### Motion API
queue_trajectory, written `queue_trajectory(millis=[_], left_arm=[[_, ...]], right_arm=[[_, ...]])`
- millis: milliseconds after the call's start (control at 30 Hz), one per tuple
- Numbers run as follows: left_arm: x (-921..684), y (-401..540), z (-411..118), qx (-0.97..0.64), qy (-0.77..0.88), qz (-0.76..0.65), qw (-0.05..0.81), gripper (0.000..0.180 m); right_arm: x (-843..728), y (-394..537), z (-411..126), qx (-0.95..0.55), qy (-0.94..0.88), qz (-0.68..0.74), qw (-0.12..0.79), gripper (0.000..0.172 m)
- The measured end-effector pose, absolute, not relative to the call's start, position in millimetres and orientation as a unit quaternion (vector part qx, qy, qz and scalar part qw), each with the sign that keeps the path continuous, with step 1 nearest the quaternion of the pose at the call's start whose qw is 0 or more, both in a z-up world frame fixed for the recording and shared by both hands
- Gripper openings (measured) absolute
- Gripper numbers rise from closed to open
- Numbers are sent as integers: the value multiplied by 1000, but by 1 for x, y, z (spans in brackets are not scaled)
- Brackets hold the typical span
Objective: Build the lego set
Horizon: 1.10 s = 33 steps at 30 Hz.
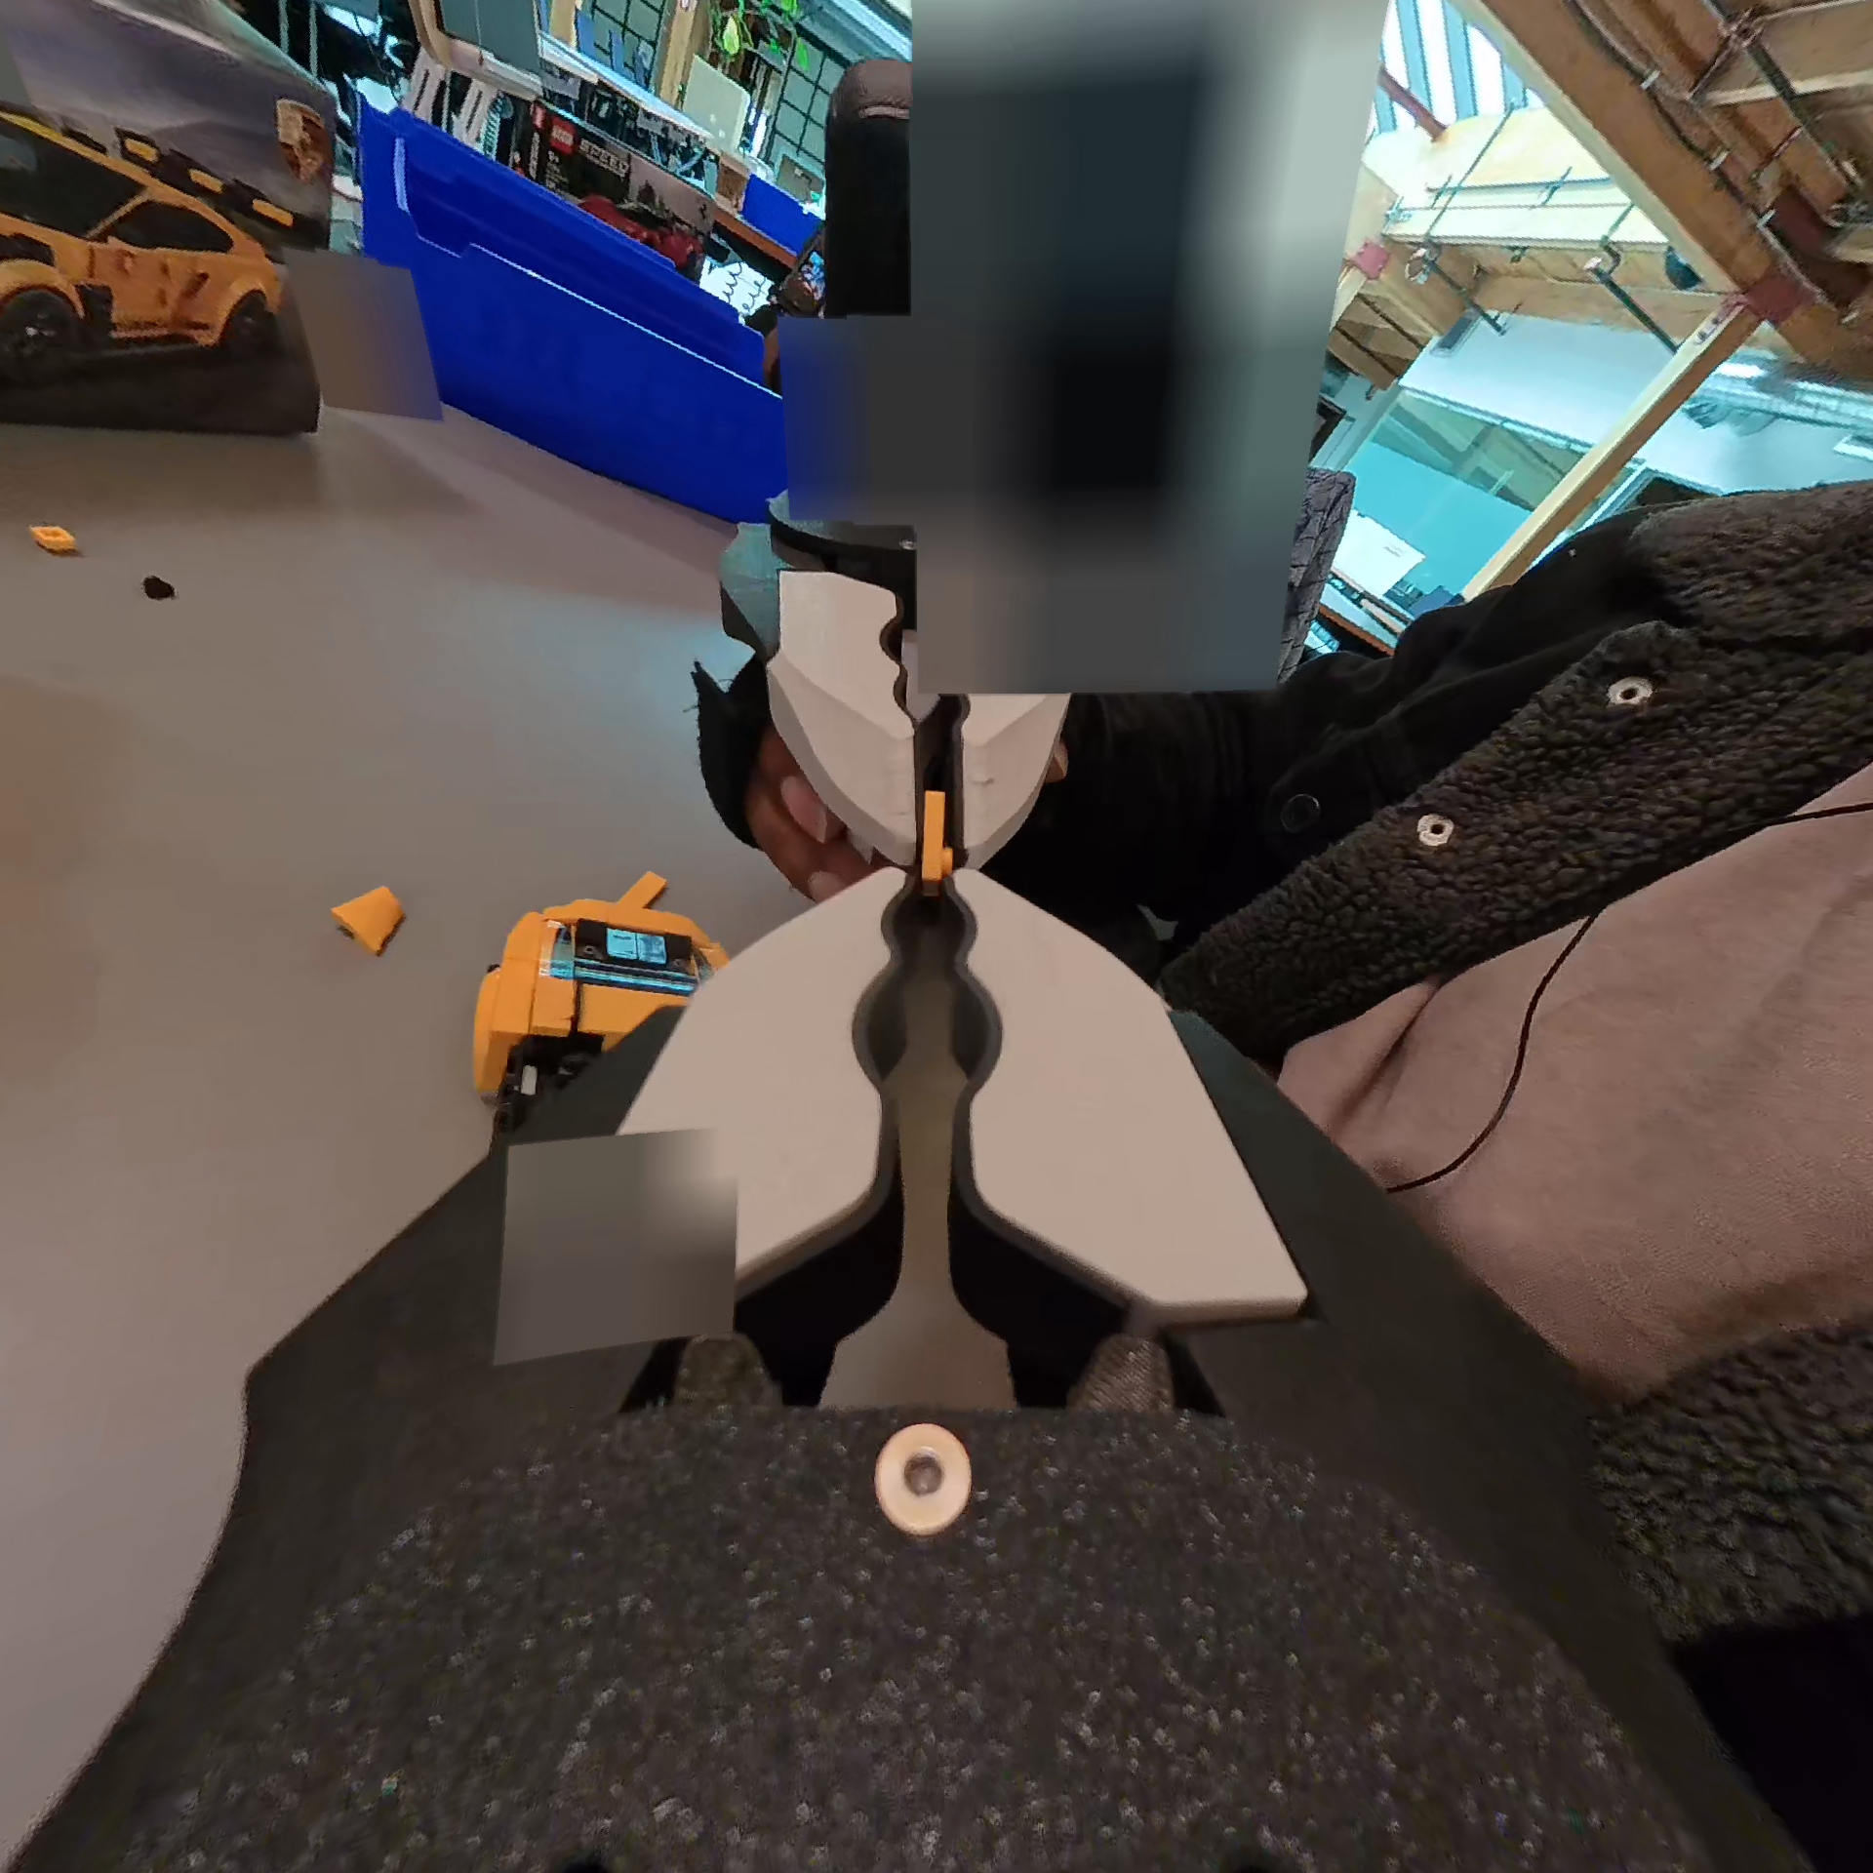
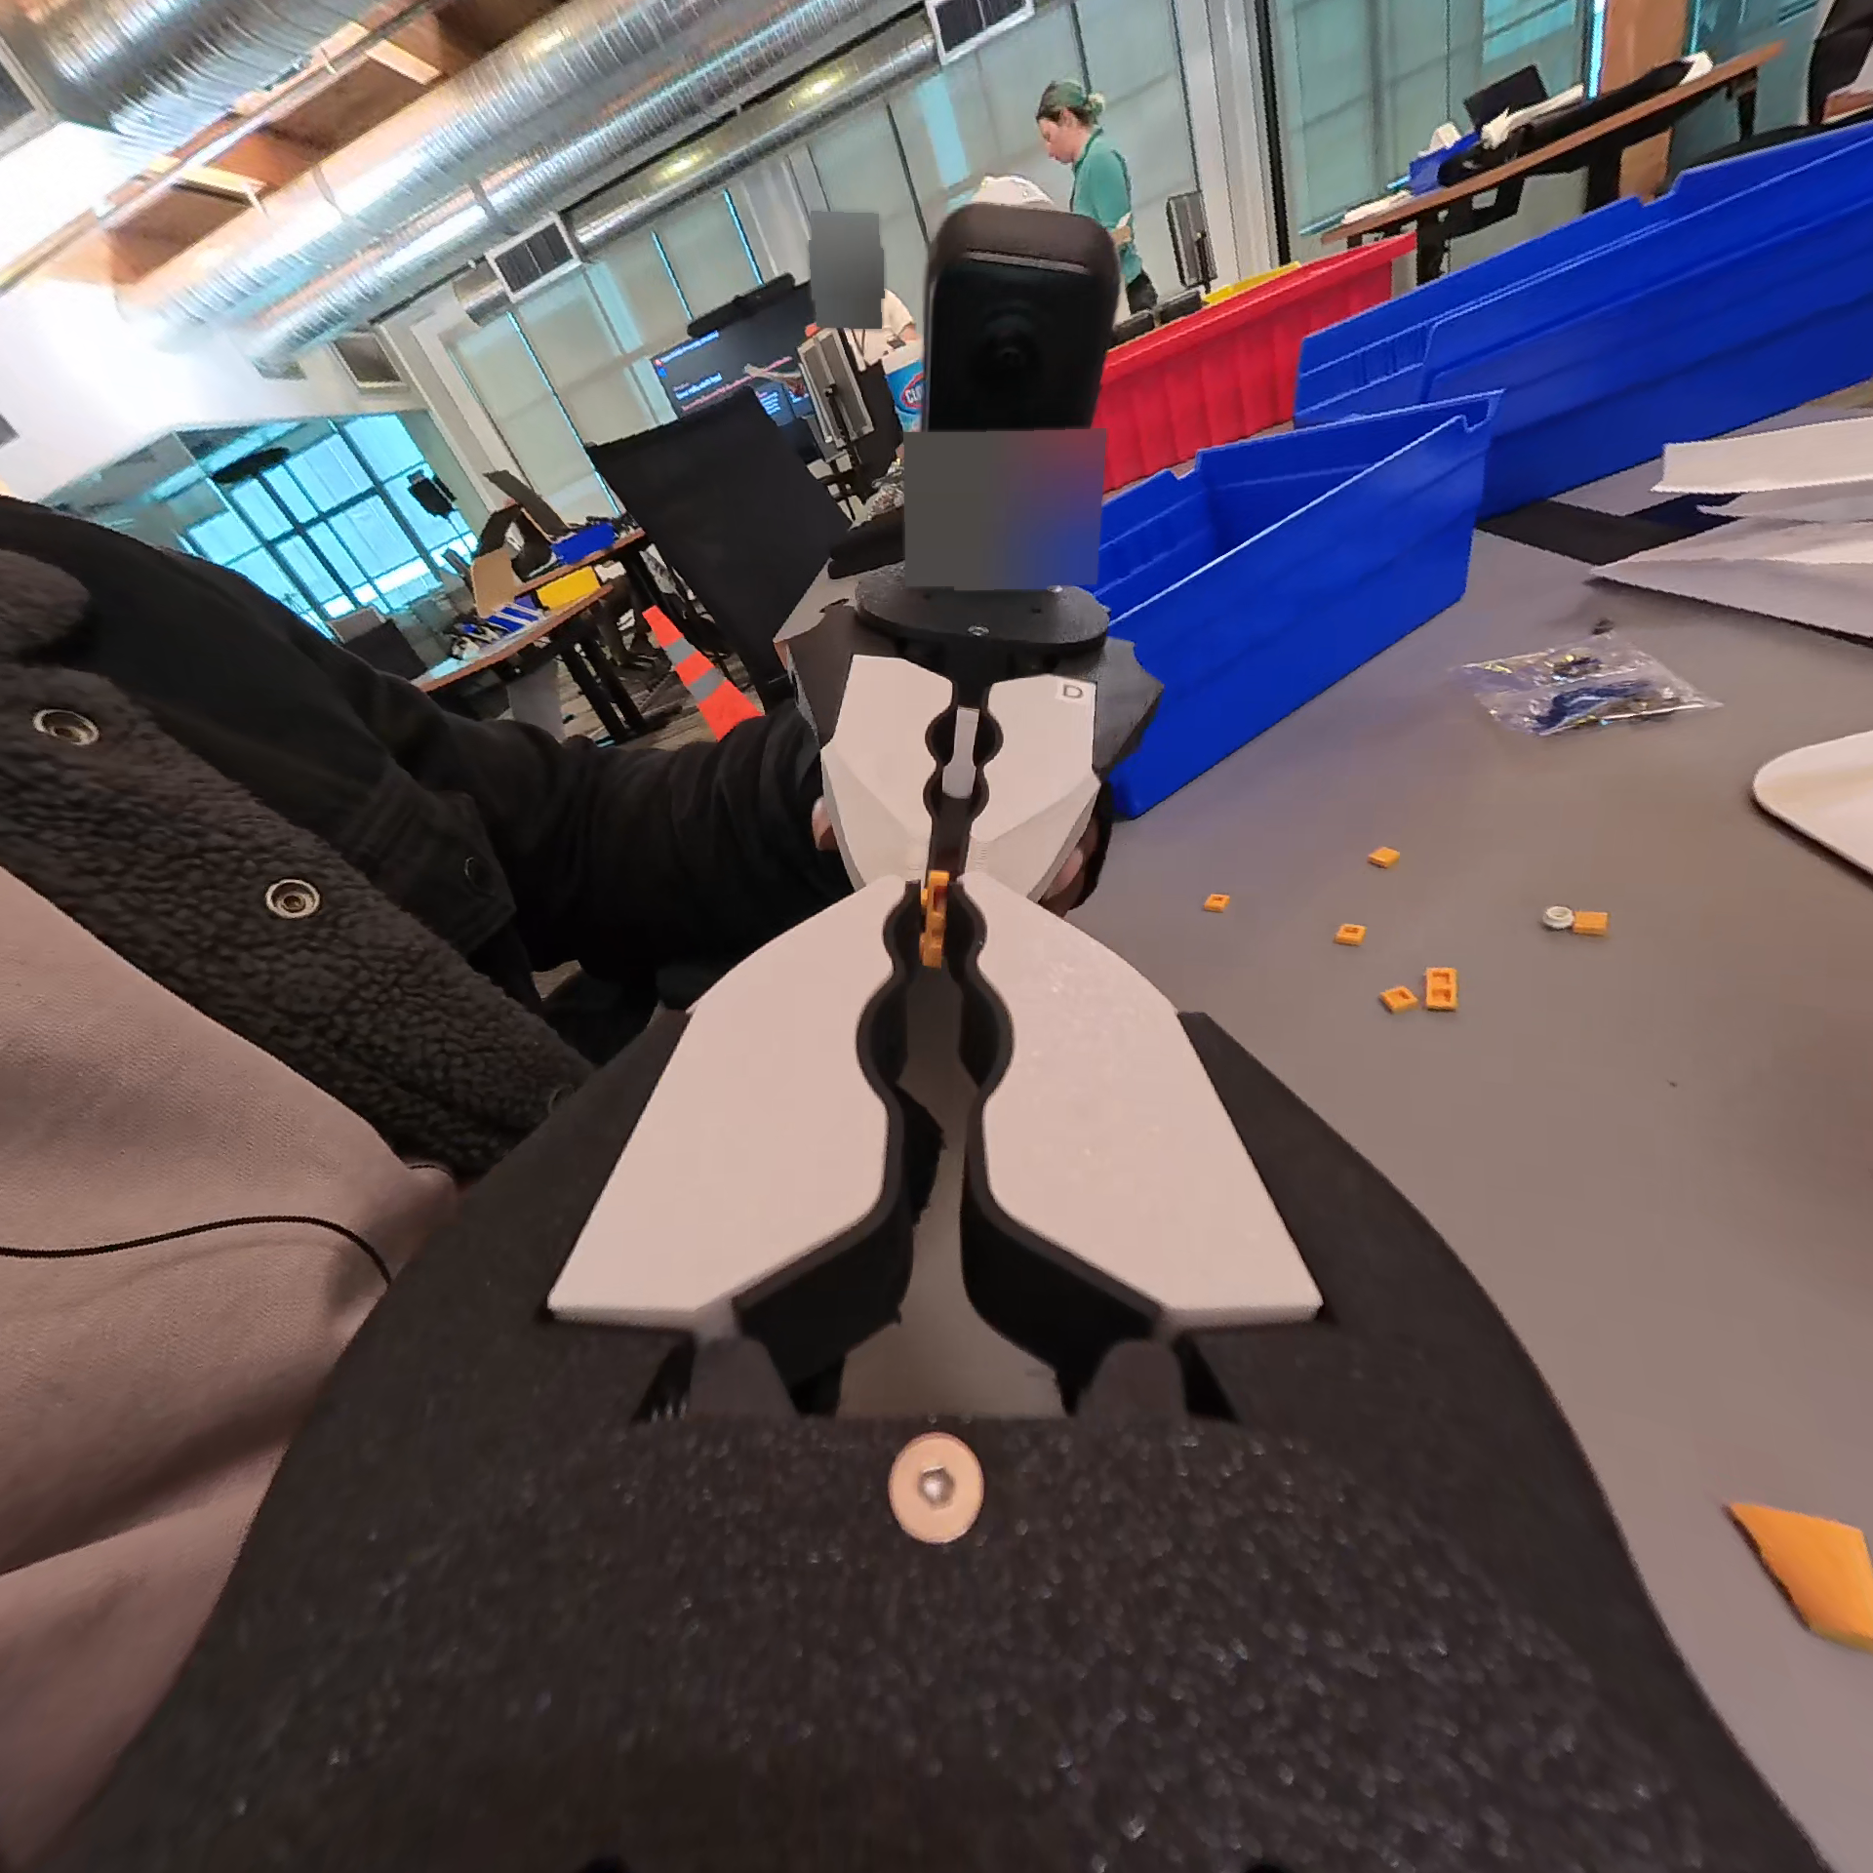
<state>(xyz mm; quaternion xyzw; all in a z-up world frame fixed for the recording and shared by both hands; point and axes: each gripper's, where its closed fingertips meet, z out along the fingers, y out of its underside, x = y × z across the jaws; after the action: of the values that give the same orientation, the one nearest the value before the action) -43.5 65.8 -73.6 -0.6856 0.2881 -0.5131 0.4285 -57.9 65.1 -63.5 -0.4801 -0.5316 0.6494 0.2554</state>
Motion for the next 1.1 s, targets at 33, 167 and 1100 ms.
queue_trajectory(millis=[33, 167, 1100], left_arm=[[-44, 66, -74, -688, 284, -518, 422, 3], [-42, 60, -77, -692, 266, -560, 371, 2], [-83, 82, -157, -827, 357, -257, 351, 46]], right_arm=[[-58, 65, -64, -481, -534, 646, 256, 5], [-51, 69, -69, -466, -592, 589, 292, 16], [-9, 26, -195, -385, -876, 234, 173, 17]])
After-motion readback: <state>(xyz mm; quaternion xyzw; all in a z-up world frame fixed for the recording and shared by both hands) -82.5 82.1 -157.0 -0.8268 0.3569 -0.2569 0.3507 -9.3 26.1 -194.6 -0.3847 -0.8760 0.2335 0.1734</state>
